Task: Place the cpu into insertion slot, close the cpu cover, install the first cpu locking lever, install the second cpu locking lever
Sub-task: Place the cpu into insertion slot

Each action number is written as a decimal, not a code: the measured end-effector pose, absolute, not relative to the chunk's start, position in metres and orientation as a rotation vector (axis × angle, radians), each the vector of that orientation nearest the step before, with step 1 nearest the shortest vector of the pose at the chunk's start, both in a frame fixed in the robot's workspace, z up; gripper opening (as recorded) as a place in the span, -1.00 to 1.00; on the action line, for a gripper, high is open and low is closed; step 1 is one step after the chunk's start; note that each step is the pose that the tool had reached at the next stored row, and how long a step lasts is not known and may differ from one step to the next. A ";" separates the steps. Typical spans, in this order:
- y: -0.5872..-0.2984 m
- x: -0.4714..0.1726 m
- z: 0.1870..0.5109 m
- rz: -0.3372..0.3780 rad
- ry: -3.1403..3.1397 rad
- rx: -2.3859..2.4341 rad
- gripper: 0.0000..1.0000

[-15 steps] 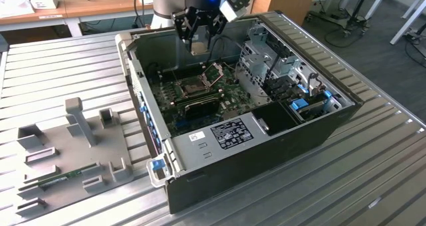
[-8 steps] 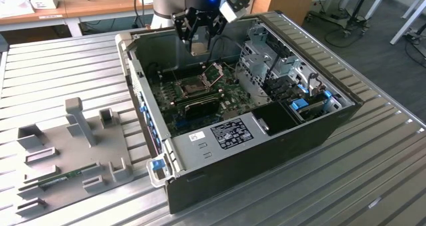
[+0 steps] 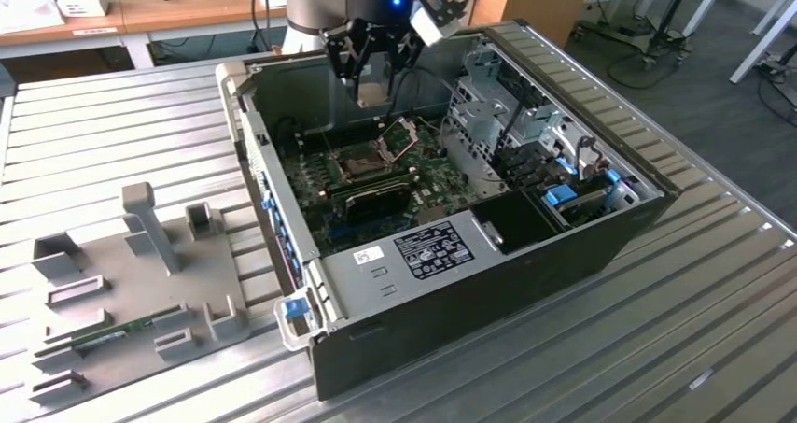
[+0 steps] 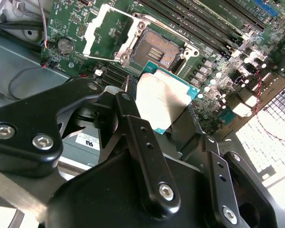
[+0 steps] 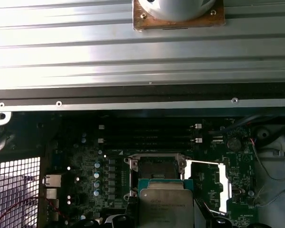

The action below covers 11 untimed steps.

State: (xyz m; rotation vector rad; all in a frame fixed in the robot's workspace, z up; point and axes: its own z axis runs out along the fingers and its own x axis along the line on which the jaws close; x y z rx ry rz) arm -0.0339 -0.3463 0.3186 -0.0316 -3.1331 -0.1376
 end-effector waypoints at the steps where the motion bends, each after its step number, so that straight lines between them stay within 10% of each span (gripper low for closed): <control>1: -0.346 -0.034 0.318 -0.138 -3.133 -0.032 0.08; 11: -0.346 -0.034 0.316 -0.138 -3.133 -0.032 0.08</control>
